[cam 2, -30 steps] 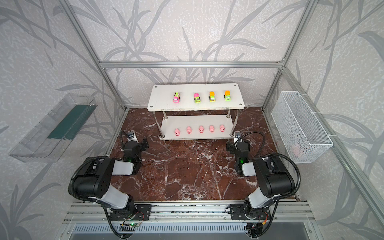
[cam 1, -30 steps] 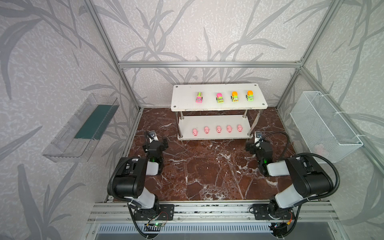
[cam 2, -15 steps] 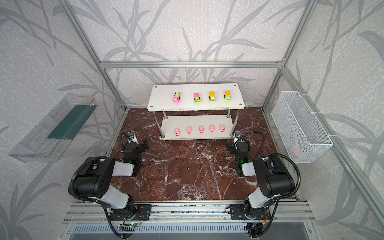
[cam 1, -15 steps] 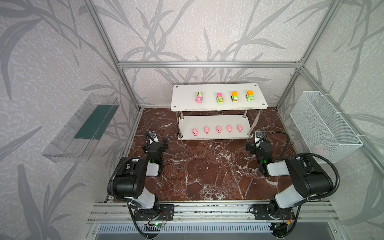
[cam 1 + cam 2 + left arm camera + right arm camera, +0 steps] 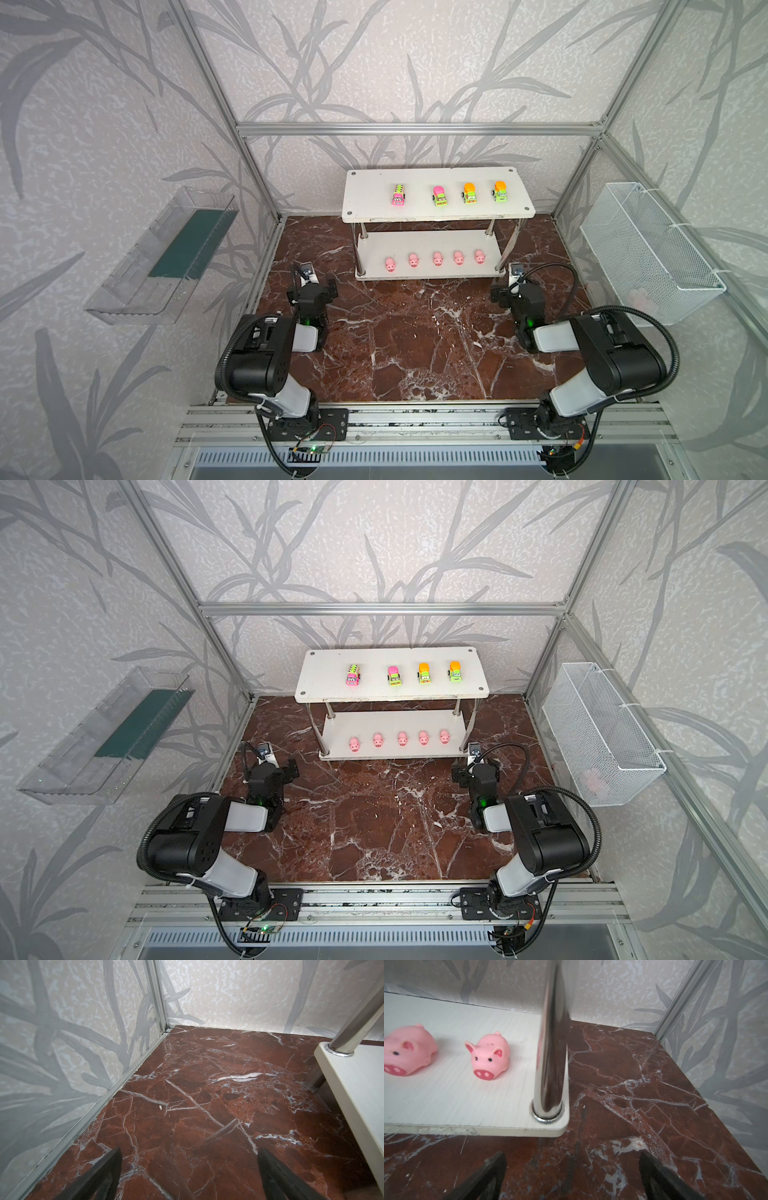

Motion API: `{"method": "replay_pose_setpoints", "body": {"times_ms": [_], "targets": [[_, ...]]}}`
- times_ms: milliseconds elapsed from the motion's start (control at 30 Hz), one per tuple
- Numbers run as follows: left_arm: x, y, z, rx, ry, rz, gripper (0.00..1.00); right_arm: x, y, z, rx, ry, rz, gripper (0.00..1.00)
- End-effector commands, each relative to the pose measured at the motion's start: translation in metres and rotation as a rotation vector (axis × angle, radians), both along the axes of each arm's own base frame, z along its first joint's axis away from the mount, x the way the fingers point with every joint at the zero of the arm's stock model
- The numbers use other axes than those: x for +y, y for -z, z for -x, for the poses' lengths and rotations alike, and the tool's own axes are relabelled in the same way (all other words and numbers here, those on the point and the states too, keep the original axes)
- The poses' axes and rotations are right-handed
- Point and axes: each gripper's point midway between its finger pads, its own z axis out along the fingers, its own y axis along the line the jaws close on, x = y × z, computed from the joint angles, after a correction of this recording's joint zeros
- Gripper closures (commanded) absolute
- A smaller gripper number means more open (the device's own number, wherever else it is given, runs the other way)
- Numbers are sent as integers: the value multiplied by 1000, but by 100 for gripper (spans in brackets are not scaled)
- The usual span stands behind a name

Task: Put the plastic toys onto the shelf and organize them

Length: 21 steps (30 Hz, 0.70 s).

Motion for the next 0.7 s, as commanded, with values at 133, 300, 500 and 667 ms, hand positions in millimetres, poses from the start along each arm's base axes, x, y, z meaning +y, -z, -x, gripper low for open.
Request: {"method": "replay_pose_setpoints", "body": {"times_ms": [133, 300, 500, 667], "targets": [[3, -4, -5, -5, -19, -7, 1, -5, -11, -6, -46, 38, -7, 1], [3, -3, -5, -2, -17, -4, 1, -5, -11, -6, -45, 38, -6, 1], [3, -3, -4, -7, -19, -5, 1, -5, -11, -6, -45, 38, -6, 1], [3, -3, -4, -7, -19, -5, 1, -5, -11, -6, -45, 38, -6, 1]]}}
